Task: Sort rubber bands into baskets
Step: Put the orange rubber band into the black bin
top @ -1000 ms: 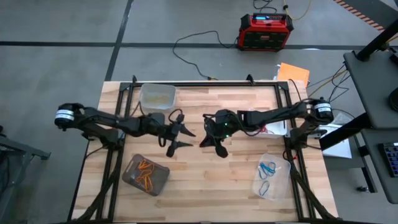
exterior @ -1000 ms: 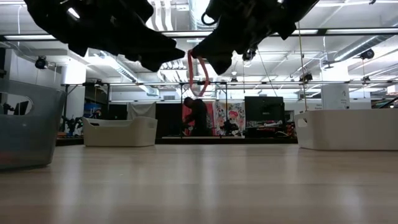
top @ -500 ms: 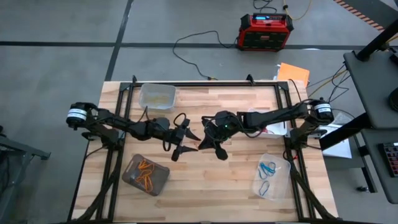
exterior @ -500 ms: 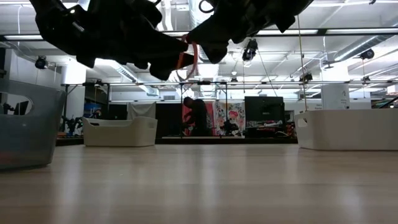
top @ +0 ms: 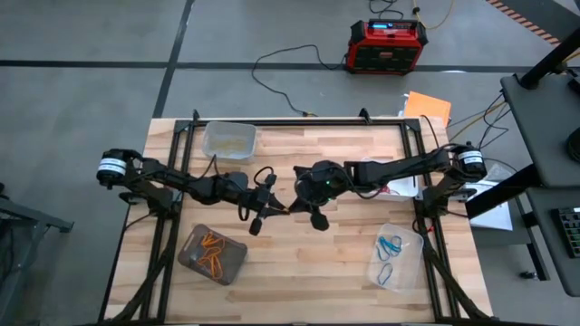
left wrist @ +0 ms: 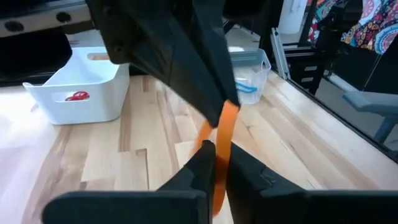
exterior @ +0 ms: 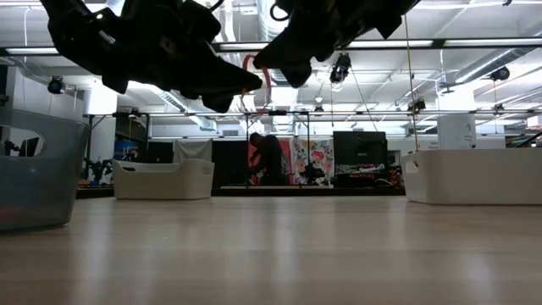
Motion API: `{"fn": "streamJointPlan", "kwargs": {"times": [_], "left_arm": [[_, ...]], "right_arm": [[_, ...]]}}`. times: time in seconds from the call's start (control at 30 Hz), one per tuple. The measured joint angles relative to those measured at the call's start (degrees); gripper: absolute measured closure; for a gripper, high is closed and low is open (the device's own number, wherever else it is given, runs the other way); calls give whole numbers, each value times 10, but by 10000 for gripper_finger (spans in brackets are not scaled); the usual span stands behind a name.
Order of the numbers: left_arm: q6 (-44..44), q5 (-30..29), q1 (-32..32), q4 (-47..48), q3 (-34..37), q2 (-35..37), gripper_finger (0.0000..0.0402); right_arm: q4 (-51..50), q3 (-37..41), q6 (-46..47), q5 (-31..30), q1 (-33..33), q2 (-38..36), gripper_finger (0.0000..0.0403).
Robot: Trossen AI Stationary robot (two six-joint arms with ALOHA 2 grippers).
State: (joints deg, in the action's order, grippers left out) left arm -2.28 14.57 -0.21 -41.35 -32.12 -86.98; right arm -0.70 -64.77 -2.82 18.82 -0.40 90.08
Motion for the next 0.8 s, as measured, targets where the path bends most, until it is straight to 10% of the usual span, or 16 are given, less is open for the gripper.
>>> {"fn": "streamJointPlan", "kwargs": {"times": [0.8], "left_arm": [[63,-5,-1,200,0,127,402]], "right_arm": [[-26,3,68,-172,-1,-9,191]]}}
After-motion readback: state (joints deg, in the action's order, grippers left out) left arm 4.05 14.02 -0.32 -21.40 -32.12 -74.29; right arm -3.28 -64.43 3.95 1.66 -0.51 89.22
